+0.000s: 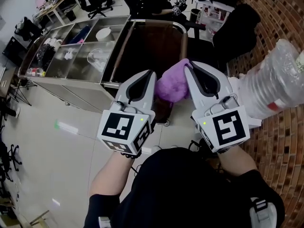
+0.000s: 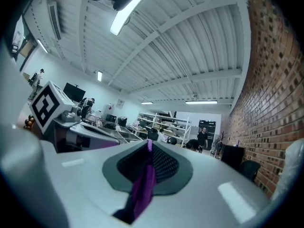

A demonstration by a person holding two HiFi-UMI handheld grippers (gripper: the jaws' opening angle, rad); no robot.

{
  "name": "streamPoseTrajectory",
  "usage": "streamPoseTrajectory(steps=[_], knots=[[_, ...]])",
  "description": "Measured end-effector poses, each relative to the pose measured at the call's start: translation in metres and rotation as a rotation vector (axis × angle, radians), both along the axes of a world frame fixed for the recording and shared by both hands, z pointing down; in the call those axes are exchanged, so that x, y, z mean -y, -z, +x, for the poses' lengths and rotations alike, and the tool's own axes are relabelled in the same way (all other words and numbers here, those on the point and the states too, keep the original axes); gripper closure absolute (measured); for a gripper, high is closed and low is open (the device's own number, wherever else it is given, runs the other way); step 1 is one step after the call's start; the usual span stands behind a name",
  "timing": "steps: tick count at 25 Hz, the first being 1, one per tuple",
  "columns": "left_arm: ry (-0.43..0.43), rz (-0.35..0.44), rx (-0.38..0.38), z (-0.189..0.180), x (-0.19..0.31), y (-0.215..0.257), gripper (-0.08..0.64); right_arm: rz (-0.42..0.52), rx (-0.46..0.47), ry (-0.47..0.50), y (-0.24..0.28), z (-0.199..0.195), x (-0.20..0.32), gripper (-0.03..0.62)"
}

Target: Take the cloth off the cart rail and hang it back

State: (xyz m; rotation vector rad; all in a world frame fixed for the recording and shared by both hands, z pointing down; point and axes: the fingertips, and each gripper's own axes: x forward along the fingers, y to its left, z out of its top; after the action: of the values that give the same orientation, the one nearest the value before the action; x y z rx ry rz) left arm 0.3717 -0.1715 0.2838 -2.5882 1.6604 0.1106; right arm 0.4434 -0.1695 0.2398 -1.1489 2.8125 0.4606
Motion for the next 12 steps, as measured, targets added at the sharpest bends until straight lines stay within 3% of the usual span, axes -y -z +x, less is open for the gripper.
streamPoseTrajectory(steps=[4,8,12], knots=[[0.032,0.005,0.005,0.007,-0.006,0.002,0.563,-0.006,-0.006,0.040,-0.002,0.007,-0.011,0.568],[0.060,0.017,0.012,0.017,-0.012,0.009,0.563,-0.174,-0.094,0.027,-0.021,0.022,-0.021,0.568],[0.088,0.027,0.039,0.030,-0.014,0.010,0.563,-0.174,-0.080,0.051,-0.022,0.033,-0.022,0.568]])
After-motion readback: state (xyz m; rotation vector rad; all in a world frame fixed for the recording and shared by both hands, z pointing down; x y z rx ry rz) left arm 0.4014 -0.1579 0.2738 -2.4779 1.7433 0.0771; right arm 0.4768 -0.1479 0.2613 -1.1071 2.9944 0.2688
